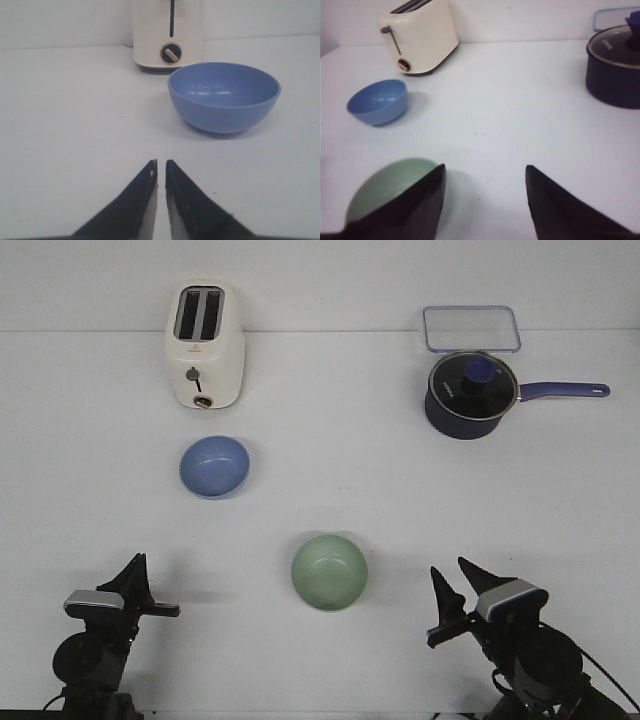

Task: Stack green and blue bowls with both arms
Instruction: 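Open the right gripper and withdraw it from the green bowl, then reach the left gripper forward to the rim of the blue bowl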

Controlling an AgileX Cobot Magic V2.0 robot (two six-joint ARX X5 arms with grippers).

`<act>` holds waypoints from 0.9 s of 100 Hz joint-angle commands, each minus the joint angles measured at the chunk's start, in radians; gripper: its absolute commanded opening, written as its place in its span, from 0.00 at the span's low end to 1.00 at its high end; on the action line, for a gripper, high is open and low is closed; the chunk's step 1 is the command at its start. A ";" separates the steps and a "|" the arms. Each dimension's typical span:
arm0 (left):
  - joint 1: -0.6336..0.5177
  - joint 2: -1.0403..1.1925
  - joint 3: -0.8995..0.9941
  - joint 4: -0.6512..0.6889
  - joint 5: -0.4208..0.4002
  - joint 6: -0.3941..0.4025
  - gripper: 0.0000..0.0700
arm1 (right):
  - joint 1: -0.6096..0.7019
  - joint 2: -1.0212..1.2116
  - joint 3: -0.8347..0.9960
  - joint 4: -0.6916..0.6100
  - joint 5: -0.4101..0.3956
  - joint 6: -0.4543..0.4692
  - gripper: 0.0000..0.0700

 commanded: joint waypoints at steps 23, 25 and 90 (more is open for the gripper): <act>0.002 -0.002 -0.020 0.040 0.011 -0.097 0.02 | 0.008 -0.031 -0.007 -0.007 0.000 -0.013 0.45; 0.002 -0.002 -0.020 0.041 0.012 -0.121 0.02 | 0.008 -0.031 -0.007 -0.006 0.001 -0.013 0.45; 0.002 0.479 0.666 -0.378 -0.032 -0.226 0.04 | 0.008 -0.031 -0.007 -0.005 0.004 -0.031 0.45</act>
